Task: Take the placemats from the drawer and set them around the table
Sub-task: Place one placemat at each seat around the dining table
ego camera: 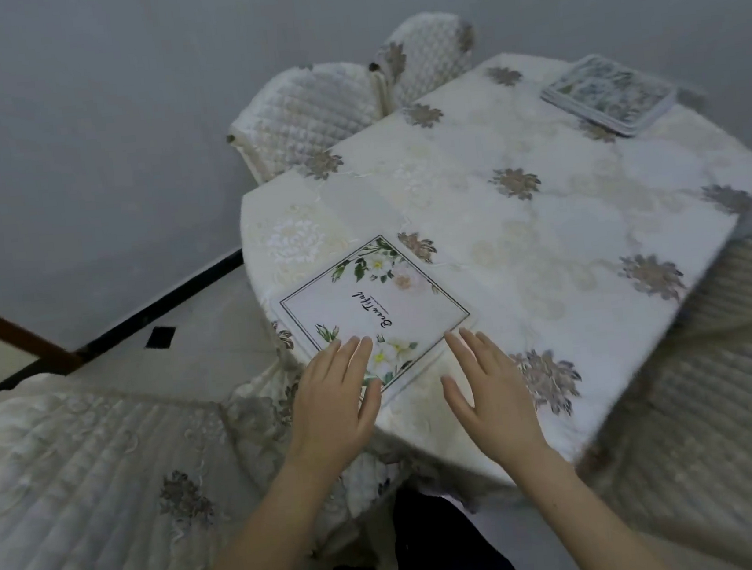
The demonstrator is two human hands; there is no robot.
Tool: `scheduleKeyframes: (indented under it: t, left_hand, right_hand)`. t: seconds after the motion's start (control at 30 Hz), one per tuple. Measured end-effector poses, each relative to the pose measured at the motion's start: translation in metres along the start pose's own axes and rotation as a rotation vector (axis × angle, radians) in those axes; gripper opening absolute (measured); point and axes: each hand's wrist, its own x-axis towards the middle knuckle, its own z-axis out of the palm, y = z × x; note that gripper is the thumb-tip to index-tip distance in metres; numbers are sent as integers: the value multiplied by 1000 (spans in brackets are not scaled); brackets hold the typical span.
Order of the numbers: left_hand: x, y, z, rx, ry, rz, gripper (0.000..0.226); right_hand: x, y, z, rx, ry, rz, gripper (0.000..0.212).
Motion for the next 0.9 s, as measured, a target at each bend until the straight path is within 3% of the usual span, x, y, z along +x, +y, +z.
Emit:
scheduleKeyframes:
  t: [0.3, 0.5, 0.9]
  left_hand:
    - [-118, -10, 6, -6, -282, 270, 54]
    - [-124, 11, 7, -44, -356, 346, 54]
    - [-102, 203, 57, -87, -363, 813, 50]
  right_hand:
    - [-199, -24, 23, -92, 47, 376, 56]
    - [-279, -30, 6, -114, 136, 635, 55]
    - [-424, 25, -45, -152, 309, 1023, 54]
